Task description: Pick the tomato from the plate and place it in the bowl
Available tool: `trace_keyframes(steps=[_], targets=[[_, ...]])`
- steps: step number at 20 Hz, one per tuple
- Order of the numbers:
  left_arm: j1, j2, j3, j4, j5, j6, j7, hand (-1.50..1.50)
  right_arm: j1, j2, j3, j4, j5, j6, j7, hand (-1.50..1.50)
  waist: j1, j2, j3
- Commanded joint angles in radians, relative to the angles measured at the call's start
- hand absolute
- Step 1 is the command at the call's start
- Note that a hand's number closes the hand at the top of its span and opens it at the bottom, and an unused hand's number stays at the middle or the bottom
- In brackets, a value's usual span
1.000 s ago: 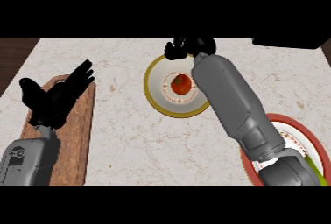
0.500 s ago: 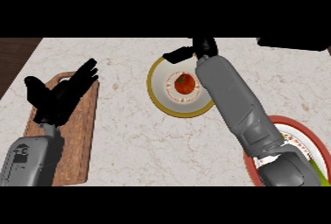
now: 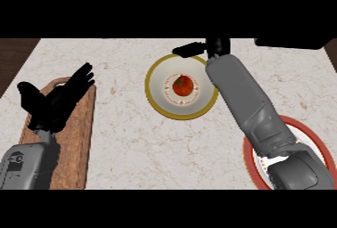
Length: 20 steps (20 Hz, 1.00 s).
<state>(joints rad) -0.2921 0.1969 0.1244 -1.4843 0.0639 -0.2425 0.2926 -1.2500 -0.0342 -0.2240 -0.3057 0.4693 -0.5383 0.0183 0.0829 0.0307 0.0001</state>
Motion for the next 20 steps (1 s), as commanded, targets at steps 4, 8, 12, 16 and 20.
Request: trace_keyframes(steps=[4, 8, 12, 16, 20], targets=[[0.036, 0.007, 0.018, -0.051, 0.017, 0.011, 0.049, 0.00, 0.021, -0.121, -0.040, 0.005, -0.023, 0.019, -0.086, -1.50, -0.048, -0.020, 0.000], [0.083, 0.004, 0.025, -0.026, 0.011, 0.006, 0.008, 0.00, 0.131, -0.134, 0.002, -0.116, -0.024, 0.114, -0.200, -1.50, -0.085, -0.034, 0.000], [0.116, 0.005, 0.039, -0.038, -0.010, 0.035, 0.002, 0.00, 0.262, -0.154, 0.030, -0.297, -0.065, 0.264, -0.271, -1.50, -0.118, -0.048, 0.000], [0.095, 0.021, 0.065, -0.017, 0.016, 0.021, -0.002, 0.00, 0.350, -0.183, 0.032, -0.507, -0.145, 0.416, -0.269, -1.50, -0.145, -0.055, 0.000], [0.135, 0.034, 0.087, -0.047, 0.015, 0.034, 0.016, 0.00, 0.518, -0.147, 0.055, -0.693, -0.237, 0.568, -0.292, -1.50, -0.161, -0.063, 0.000]])
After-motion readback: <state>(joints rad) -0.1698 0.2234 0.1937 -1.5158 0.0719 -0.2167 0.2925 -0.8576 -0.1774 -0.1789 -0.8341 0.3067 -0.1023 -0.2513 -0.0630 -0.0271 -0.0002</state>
